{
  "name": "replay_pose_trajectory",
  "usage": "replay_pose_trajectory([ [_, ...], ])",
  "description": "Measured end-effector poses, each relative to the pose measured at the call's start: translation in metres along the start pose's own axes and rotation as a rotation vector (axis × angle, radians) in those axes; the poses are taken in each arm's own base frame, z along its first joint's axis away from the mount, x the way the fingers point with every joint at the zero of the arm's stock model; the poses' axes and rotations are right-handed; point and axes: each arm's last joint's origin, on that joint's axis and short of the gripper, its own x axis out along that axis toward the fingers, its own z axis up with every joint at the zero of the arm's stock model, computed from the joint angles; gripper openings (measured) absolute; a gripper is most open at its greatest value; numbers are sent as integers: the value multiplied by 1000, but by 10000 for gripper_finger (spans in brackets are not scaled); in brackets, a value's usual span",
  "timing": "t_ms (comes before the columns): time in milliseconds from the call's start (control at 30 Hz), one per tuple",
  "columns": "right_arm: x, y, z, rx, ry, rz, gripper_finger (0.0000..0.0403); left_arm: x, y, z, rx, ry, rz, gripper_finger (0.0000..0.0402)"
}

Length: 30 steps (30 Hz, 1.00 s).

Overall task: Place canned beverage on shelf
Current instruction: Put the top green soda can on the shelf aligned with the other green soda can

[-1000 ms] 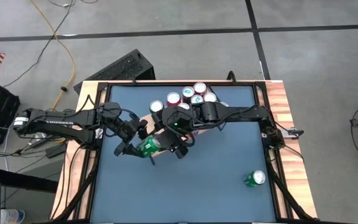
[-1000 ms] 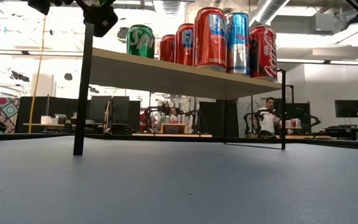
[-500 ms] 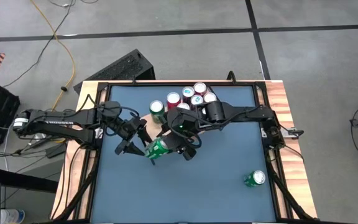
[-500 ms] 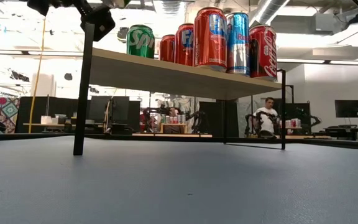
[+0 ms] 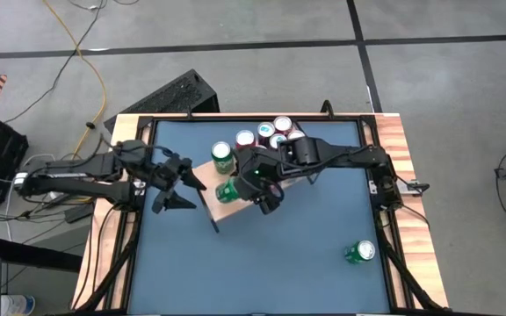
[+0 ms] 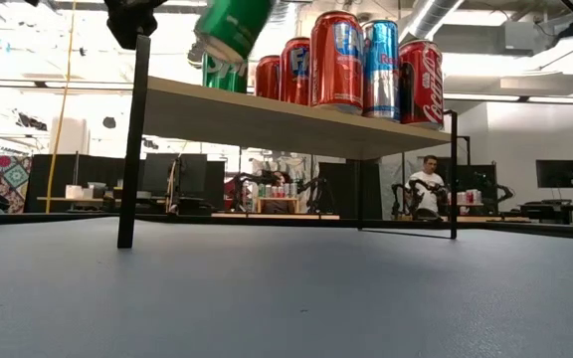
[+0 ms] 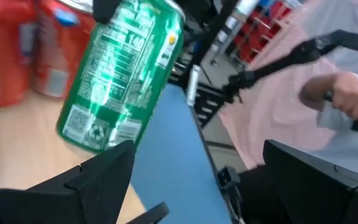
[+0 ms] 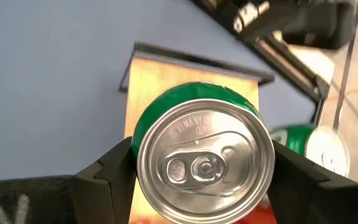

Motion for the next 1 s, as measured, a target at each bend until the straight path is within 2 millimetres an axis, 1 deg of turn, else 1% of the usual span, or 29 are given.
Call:
replay_pose_trajectory([
  [200,1,-7,-11,74,64,0,270,-17,-7,1,4,-75,80,341],
  [333,1,-9,-16,95,106,12,271,-22,-8,1,2,-94,116,341],
  [433,0,-8,-19,76,133,14,271,-23,-9,1,3,-95,118,341],
  [733,0,-7,-18,75,127,22,271,-23,-7,1,-1,-117,174,341],
  [867,7,-7,-20,81,147,34,271,-24,-6,0,-6,-112,198,341],
  [1000,8,-8,-22,110,141,71,271,-24,-4,-3,-17,-94,228,341],
])
